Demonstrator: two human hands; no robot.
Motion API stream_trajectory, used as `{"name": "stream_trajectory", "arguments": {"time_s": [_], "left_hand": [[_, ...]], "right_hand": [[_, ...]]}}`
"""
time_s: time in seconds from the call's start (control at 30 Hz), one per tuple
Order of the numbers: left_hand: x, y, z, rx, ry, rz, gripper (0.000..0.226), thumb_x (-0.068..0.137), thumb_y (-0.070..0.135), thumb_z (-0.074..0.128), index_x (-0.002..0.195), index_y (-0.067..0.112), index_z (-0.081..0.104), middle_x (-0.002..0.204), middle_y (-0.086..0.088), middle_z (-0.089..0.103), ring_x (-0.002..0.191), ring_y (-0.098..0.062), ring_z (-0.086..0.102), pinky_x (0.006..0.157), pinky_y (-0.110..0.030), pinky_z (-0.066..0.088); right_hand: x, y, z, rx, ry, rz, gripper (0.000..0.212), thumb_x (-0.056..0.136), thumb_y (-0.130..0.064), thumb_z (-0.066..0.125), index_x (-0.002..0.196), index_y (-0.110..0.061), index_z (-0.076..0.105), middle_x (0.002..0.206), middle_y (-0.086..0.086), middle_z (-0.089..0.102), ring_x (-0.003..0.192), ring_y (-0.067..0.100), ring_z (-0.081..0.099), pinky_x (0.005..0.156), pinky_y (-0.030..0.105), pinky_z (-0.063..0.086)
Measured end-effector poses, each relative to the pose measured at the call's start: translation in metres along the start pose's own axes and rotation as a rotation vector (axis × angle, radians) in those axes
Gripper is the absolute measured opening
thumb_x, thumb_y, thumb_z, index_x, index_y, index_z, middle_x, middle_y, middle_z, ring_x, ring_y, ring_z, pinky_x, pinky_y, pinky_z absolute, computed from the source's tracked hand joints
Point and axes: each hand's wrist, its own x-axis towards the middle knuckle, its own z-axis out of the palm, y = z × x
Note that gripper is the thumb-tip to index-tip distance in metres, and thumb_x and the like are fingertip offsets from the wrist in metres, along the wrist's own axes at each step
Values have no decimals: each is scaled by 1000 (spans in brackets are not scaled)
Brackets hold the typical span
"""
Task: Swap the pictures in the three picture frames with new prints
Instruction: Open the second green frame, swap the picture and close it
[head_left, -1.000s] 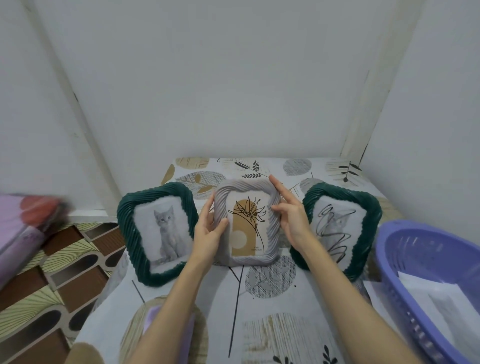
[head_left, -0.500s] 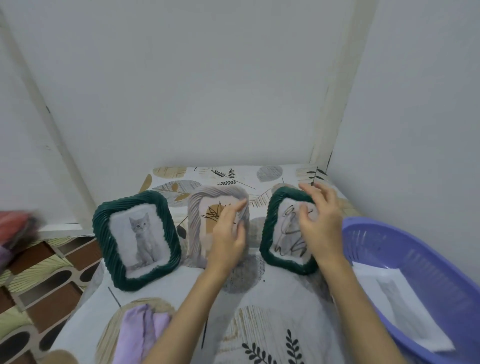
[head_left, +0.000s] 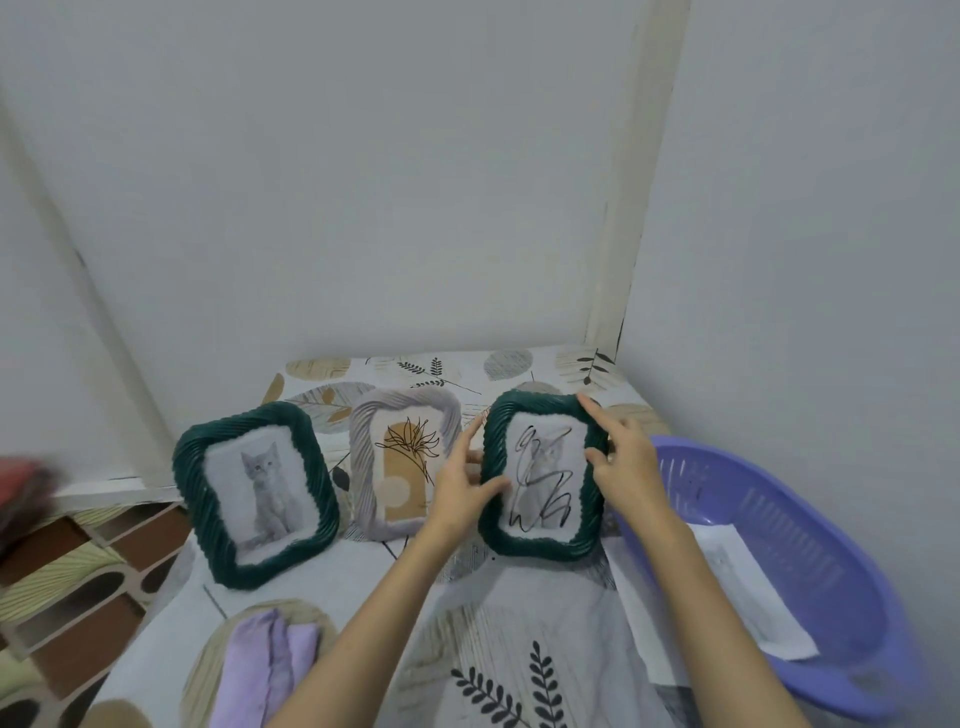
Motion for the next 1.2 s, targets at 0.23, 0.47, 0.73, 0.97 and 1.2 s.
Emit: {"name": "stream_trajectory", "arguments": {"time_s": [0.23, 0.47, 0.73, 0.97, 1.2], "left_hand": [[-67, 10, -33, -133, 76, 45, 53, 80, -4, 64, 122, 25, 52, 99, -4, 53, 67, -1, 65, 61, -16, 54], [-118, 14, -31, 126, 172, 275, 55, 73, 3, 74, 108, 40, 53, 97, 11, 64, 80, -5, 64, 73, -16, 54], [-144, 26, -34, 119, 309, 455, 4, 86, 30, 62, 86, 31, 66, 84, 7, 61, 67, -8, 59, 54, -20, 48], [-139, 13, -56, -111, 191, -66, 47, 92, 27, 54, 136, 29, 38, 124, 8, 46, 115, -12, 46, 102, -32, 37], [-147, 1, -56, -184, 172, 21, 46, 91, 2, 53, 128, 28, 47, 128, 13, 48, 121, -2, 41, 84, -5, 40]], "right_hand": [[-46, -28, 2, 3, -33, -46, 56, 89, -18, 58, 137, -39, 37, 111, 6, 44, 94, 23, 49, 86, 24, 39], [-90, -105, 6, 50, -207, -126, 50, 86, -60, 41, 132, -39, 41, 77, -5, 56, 74, 10, 55, 70, 26, 47], [-105, -89, -11, 213, -187, -91, 21, 85, -4, 53, 92, -24, 48, 74, 0, 54, 52, 13, 43, 50, 20, 39], [-108, -55, -6, 592, -374, -3, 48, 87, -4, 58, 115, -42, 53, 127, -2, 57, 116, 21, 53, 95, 41, 48], [-124, -45, 19, 504, -334, 77, 38, 89, -5, 57, 113, -34, 57, 131, -3, 51, 121, 17, 44, 99, 34, 39]]}}
